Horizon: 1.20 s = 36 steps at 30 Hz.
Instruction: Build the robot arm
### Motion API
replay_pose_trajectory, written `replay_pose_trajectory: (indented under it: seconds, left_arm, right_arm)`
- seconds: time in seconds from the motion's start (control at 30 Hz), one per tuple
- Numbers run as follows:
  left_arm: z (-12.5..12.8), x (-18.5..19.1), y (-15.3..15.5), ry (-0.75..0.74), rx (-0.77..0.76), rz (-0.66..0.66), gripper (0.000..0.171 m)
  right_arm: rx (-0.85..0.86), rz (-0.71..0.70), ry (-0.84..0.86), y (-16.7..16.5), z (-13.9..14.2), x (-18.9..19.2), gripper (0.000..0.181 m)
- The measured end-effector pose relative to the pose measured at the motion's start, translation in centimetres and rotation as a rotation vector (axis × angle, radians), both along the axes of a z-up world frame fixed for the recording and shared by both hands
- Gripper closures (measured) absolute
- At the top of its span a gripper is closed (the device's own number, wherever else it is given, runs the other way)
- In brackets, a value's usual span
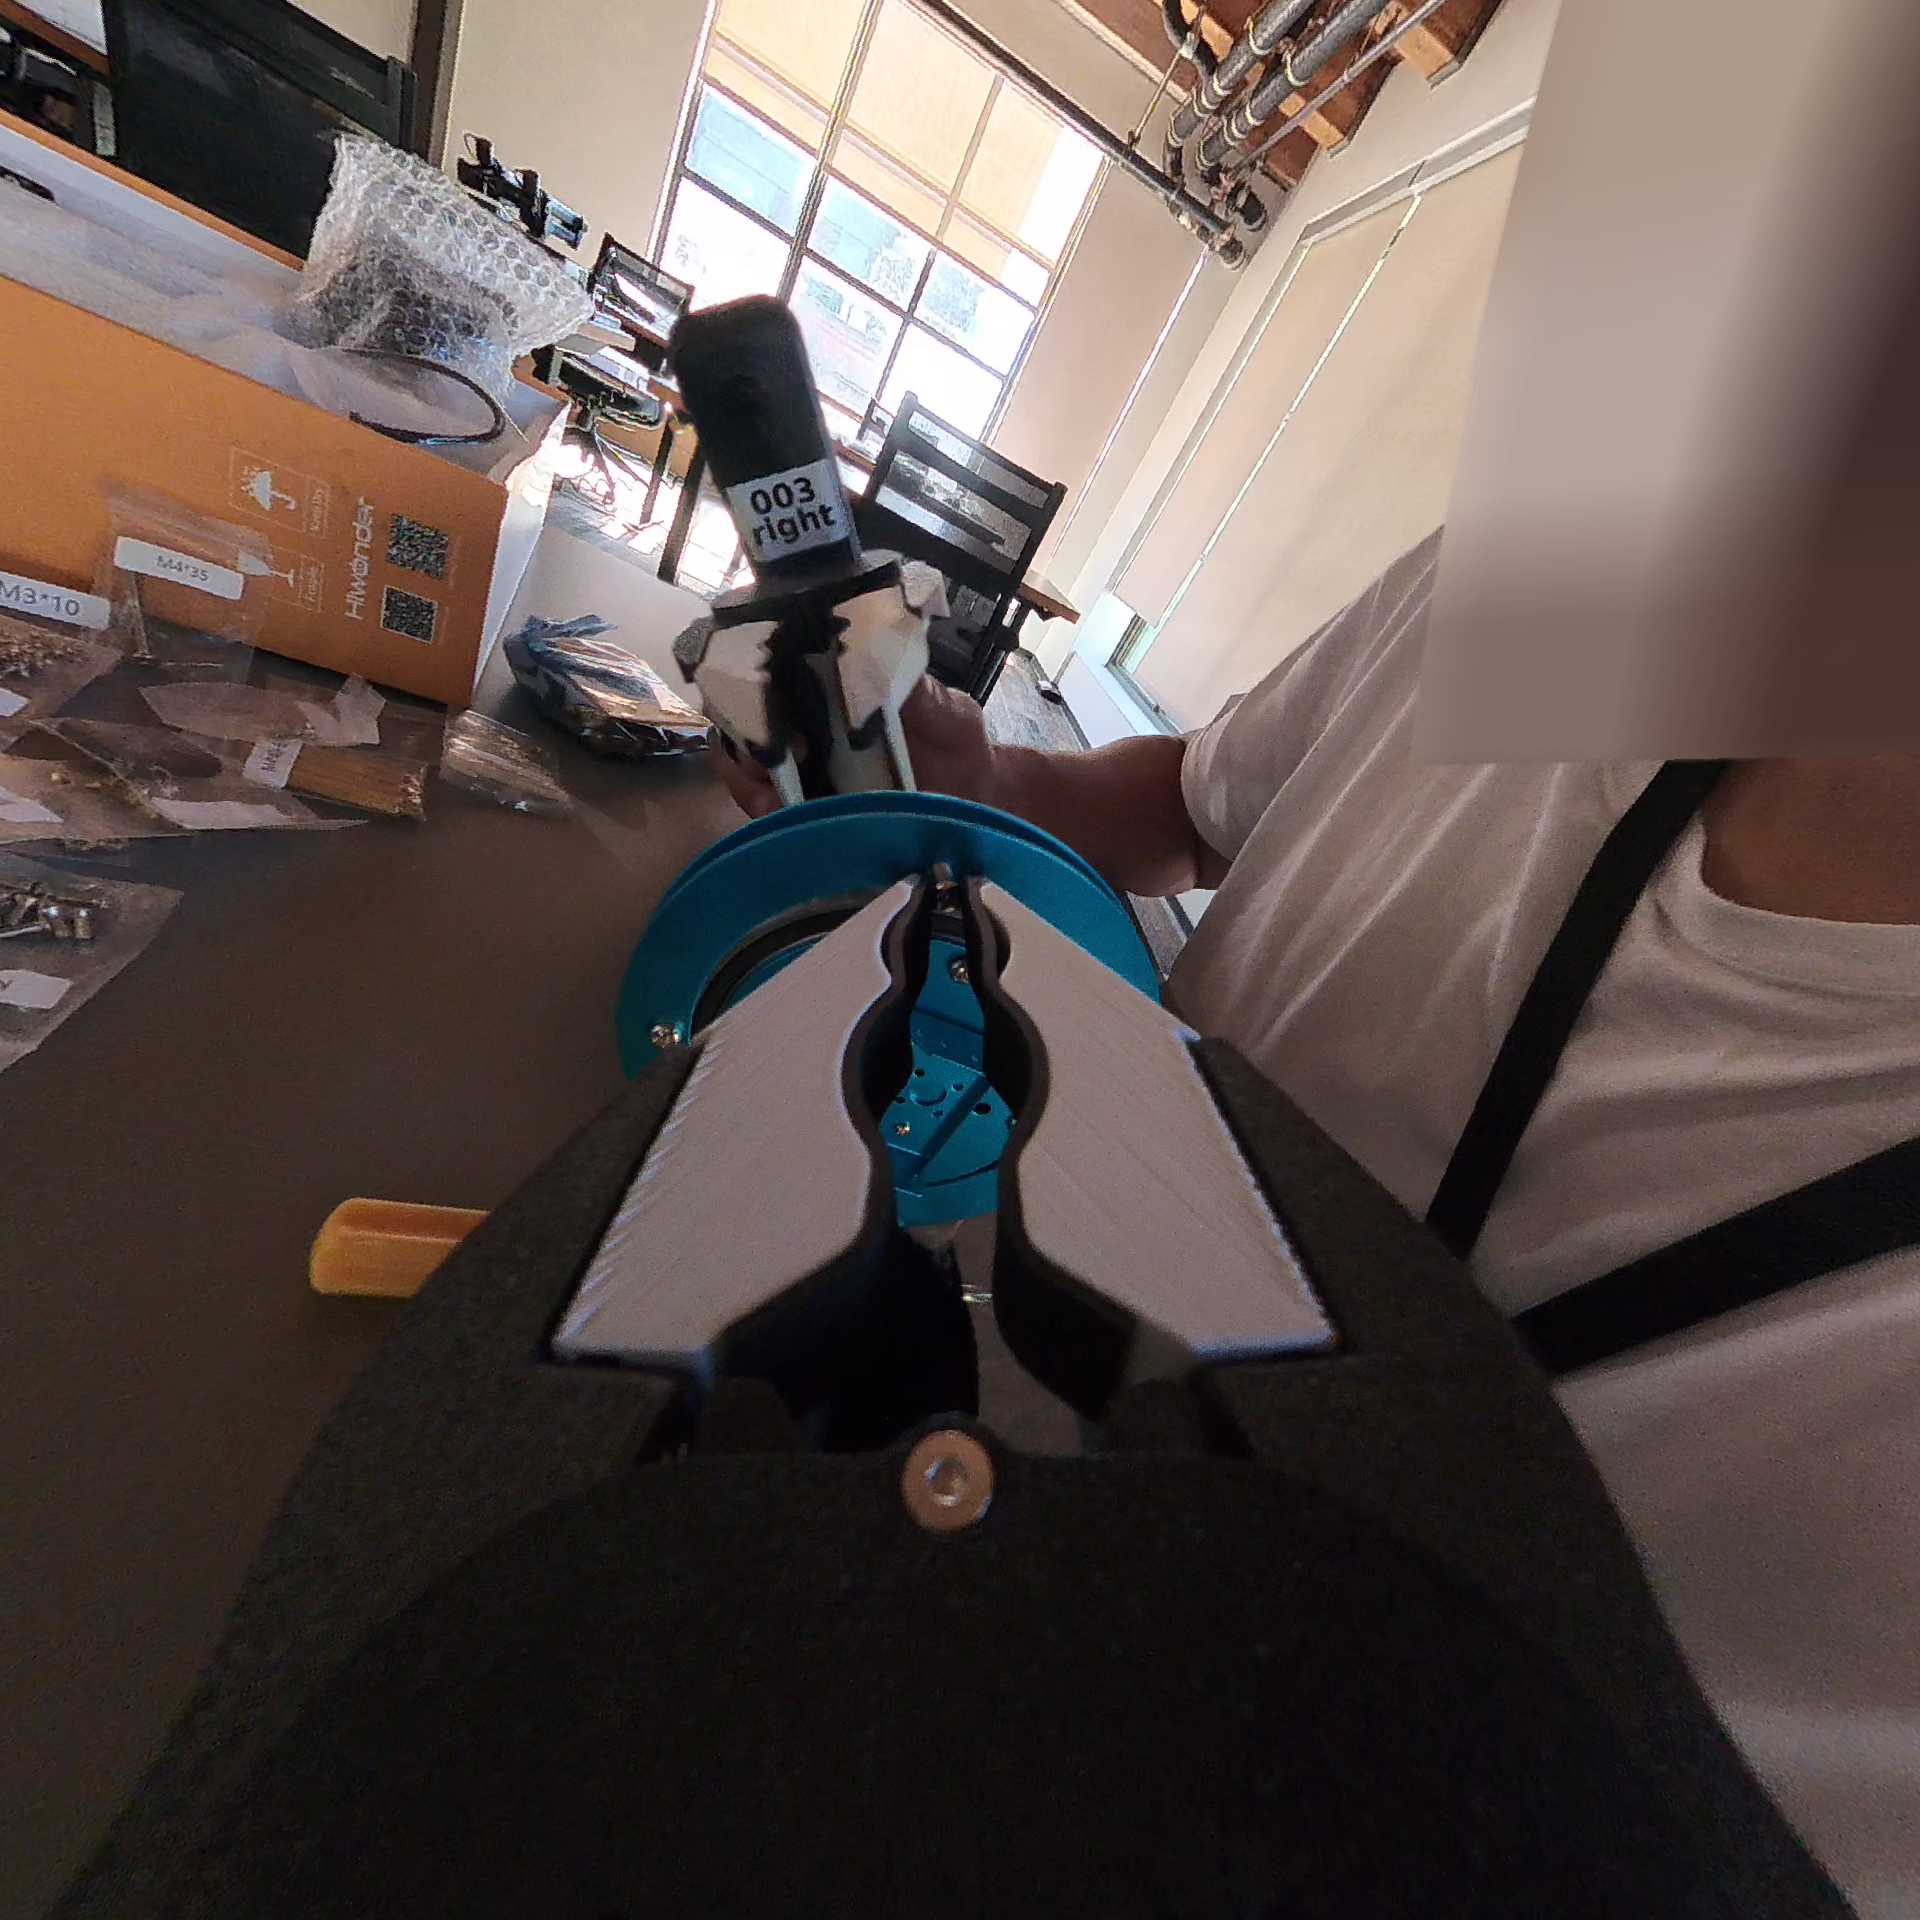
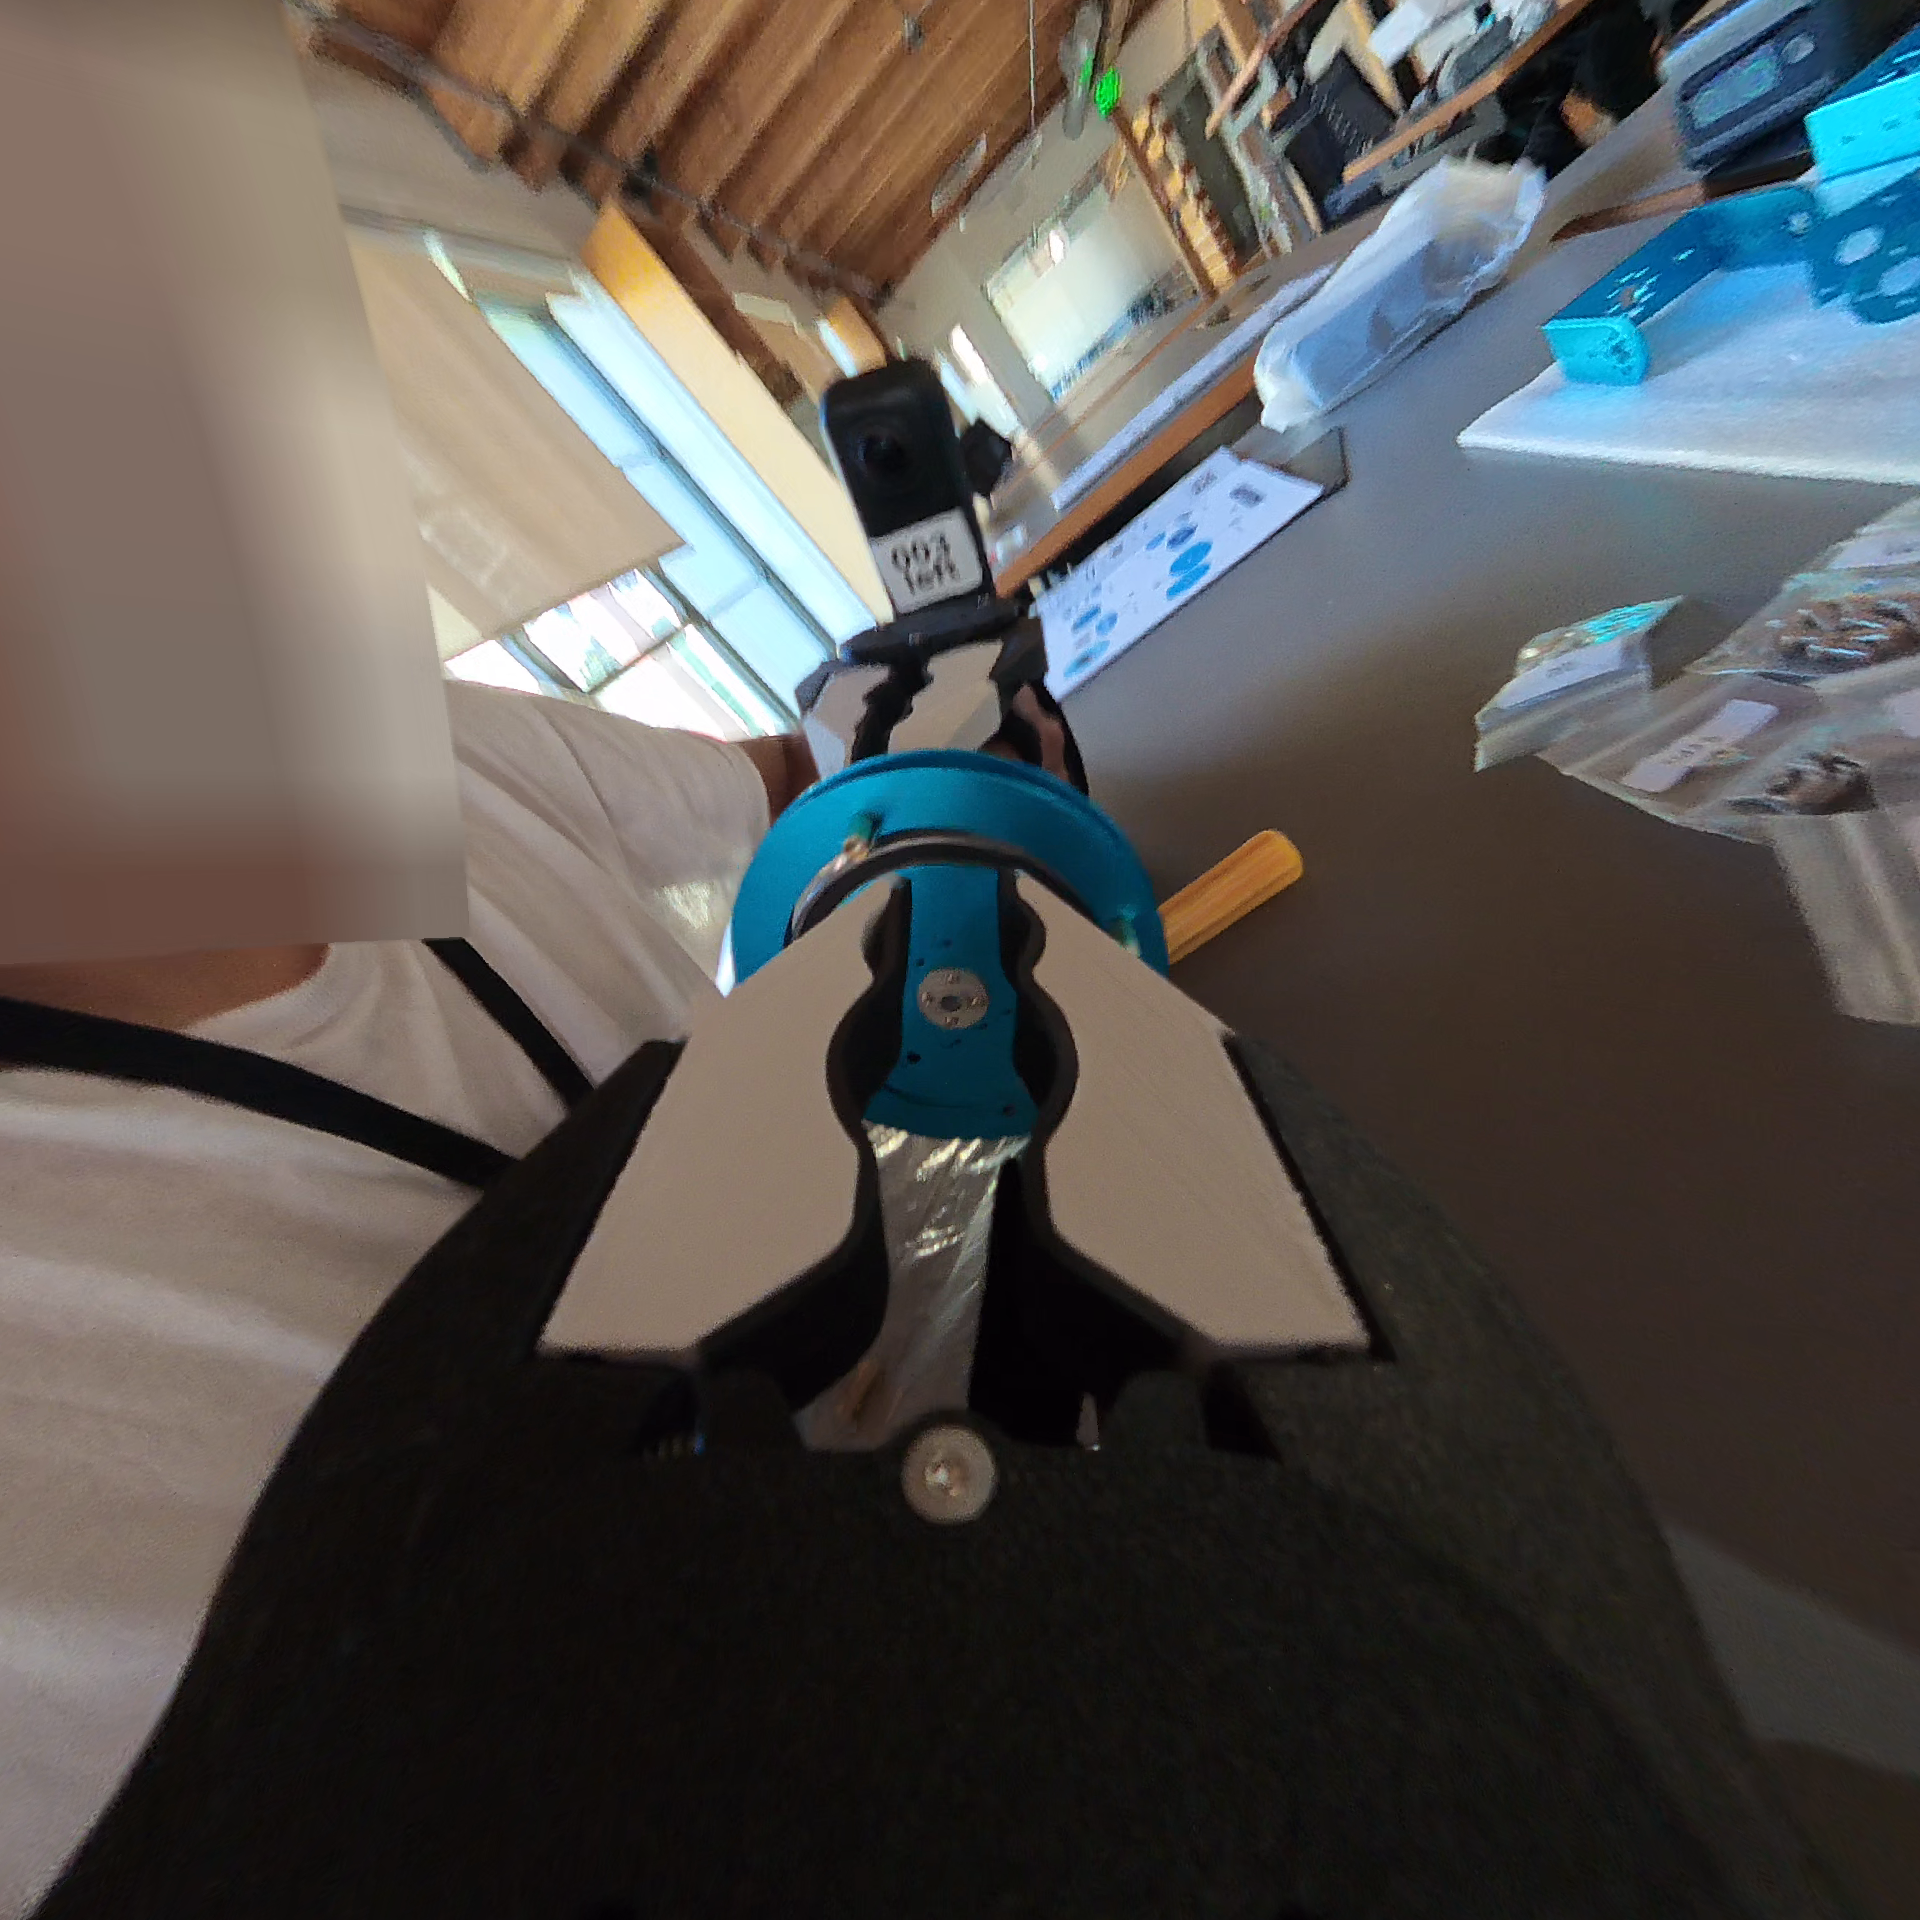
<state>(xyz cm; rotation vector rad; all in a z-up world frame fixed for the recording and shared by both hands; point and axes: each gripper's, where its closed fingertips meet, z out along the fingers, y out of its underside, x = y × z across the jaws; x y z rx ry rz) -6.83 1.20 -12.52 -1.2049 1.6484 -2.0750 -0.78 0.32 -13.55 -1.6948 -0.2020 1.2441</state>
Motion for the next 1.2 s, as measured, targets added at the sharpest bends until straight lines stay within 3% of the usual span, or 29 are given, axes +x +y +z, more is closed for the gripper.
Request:
replay_pose_trajectory:
  seconds: [0.2, 0.4, 0.5, 1.0, 1.2]
  left_arm:
    - [-0.1, -0.3, -0.2, -0.034, 0.119, 0.003, 0.167]
    - [-0.1, -0.5, -0.6, -0.058, 0.197, 0.007, 0.167]
    - [0.0, -0.8, -0.8, -0.068, 0.231, 0.001, 0.167]
    - [-0.2, -1.4, -1.5, -0.096, 0.373, -0.003, 0.167]
    - [-0.4, -2.6, -1.9, -0.08, 0.422, 0.052, 0.167]
  right_arm:
    - [0.101, 0.04, -0.216, -0.7, -0.1, -3.8, 0.165]
    - [0.147, -0.002, -0.183, 0.3, 1.4, -5.4, 0.167]
    - [0.155, -0.009, -0.201, 0.6, 1.4, -5.9, 0.18]
    - [0.209, -0.02, -0.41, -0.2, 0.7, -6.0, 0.169]
    - [0.219, 0.064, -0.49, -1.1, 0.7, -7.6, 0.176]
